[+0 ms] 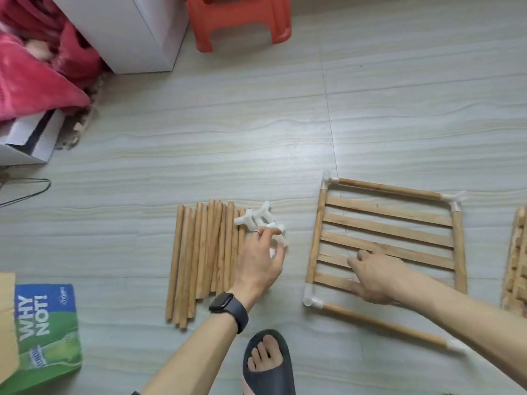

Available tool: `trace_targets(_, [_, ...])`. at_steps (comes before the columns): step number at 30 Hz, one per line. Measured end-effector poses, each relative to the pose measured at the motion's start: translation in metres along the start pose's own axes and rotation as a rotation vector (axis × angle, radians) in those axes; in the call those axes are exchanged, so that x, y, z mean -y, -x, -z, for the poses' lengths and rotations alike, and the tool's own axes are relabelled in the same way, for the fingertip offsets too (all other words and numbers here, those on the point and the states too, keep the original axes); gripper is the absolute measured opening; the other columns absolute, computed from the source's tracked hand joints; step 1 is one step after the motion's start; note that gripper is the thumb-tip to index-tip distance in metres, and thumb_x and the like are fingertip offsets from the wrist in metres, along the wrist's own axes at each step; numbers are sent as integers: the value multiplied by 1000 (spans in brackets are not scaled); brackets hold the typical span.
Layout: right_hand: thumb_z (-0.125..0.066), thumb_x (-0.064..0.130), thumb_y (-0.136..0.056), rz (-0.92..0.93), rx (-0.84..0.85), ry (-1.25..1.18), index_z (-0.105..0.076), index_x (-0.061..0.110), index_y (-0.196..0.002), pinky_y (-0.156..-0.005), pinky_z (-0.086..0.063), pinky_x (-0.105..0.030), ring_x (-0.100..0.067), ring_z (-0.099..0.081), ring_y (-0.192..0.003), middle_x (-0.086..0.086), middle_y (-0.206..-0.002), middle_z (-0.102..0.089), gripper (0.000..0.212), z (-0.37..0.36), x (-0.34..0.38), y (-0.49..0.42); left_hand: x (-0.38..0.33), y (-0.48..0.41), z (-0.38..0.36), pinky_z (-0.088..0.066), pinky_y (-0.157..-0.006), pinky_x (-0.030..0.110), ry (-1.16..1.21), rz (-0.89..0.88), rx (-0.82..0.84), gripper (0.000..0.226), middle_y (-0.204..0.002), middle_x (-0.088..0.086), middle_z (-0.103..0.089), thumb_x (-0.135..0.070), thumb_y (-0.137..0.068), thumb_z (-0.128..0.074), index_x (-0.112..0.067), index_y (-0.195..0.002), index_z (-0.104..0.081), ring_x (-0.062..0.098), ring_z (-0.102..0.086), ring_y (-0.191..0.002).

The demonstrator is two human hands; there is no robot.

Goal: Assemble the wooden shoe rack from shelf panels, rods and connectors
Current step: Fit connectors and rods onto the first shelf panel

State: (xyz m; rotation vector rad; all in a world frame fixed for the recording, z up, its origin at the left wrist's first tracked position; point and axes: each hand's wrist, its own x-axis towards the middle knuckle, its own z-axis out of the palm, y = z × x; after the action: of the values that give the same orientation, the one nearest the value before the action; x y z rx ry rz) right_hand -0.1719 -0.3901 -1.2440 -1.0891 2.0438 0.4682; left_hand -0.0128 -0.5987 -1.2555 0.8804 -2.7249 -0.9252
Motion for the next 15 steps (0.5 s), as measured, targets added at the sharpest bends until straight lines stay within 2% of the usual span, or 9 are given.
trace_targets(2, [-41,54,-99,58,-18,-20,-41,20,-139,-100,-48,-46,-35,-47,-130,-9,-144,-43,52,10,19,-11,30,-8,19,-50,-83,34,-35,274,-43,29,-116,1,-59,-34,-98,-54,-22,-124,-58,19,-56,-103])
trace_targets(4, [-44,51,-99,42,-8,-32,-31,23,-149,-107,-43,-52,-39,-37,-139,-12,-159,-27,59,17,37,-21,57,-9,28,-49,-84,37,-181,441,64,29,-120,4,-58,-35,-99,-49,-19,-123,-54,22,-55,-106])
trace_targets(7, [-44,47,-100,-68,60,-34,-2,27,-161,-110,-31,-69,-46,-16,-149,-9,-169,6,77,18,54,-30,75,-5,24,-45,-76,36,-384,472,253,32,-123,6,-57,-32,-97,-49,-17,-124,-49,27,-58,-110])
trace_targets(9, [-43,50,-99,-110,105,-13,8,26,-162,-109,-33,-68,-47,-18,-147,-9,-168,21,84,6,57,-31,78,-6,18,-42,-72,36,-448,450,269,35,-123,6,-57,-38,-97,-48,-16,-125,-47,27,-59,-109])
trace_targets(11, [-46,46,-98,-108,81,83,13,21,-161,-107,-39,-61,-46,-26,-142,-12,-167,23,90,-11,55,-27,77,-7,13,-41,-70,36,-524,400,260,39,-123,5,-58,-44,-99,-45,-17,-126,-47,27,-59,-107])
trace_targets(15, [-50,32,-96,-94,64,163,19,18,-159,-107,-42,-52,-46,-30,-138,-13,-168,18,96,-28,45,-17,76,-7,6,-39,-66,34,-616,351,299,40,-116,4,-63,-47,-100,-42,-16,-124,-49,27,-64,-100])
